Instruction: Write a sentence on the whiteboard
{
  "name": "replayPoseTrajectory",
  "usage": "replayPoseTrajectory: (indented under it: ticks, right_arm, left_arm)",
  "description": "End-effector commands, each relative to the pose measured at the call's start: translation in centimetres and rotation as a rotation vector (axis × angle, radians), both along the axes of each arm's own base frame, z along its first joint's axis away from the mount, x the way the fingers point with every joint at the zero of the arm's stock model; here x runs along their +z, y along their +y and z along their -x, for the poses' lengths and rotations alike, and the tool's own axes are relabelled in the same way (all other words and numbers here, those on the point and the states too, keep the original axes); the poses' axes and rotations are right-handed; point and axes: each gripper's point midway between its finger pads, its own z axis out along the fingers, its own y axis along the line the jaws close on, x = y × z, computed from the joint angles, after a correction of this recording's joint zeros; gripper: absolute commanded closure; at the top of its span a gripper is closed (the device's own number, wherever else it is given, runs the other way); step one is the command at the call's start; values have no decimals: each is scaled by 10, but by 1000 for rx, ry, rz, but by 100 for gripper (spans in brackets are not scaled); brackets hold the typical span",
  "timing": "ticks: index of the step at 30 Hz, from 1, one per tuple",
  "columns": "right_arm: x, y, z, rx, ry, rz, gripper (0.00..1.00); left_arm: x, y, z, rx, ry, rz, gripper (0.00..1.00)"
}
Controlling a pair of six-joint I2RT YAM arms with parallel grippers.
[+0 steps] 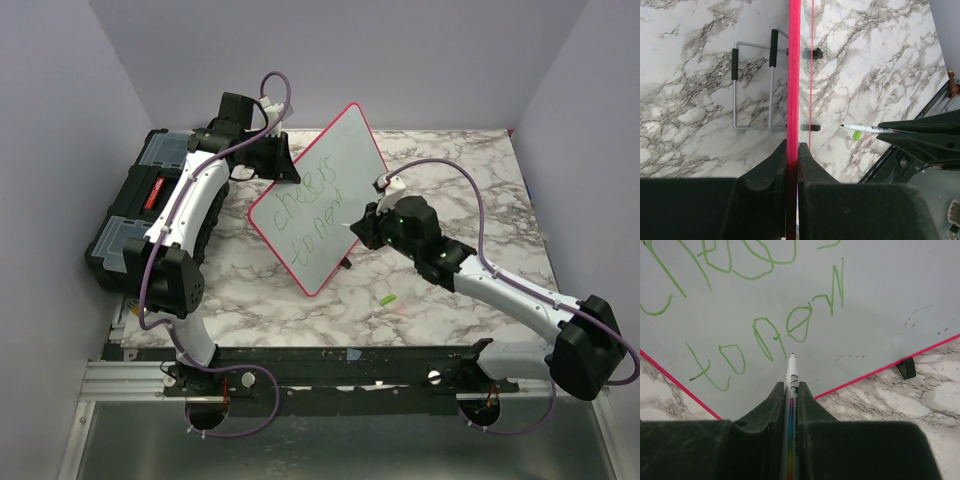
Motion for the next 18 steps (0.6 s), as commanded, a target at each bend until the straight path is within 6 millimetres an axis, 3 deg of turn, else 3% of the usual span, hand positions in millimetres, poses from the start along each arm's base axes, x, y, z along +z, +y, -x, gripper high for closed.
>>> replayPoseTrajectory:
  ticks: [1,18]
  right_arm:
    - [-1,1,-3,-8,-19,-13,99]
    - [-9,11,-9,10,-9,-22,99]
  left_arm:
    - [-2,15,-10,18,-92,-99,100]
    - [-4,15,-12,18,-88,-105,100]
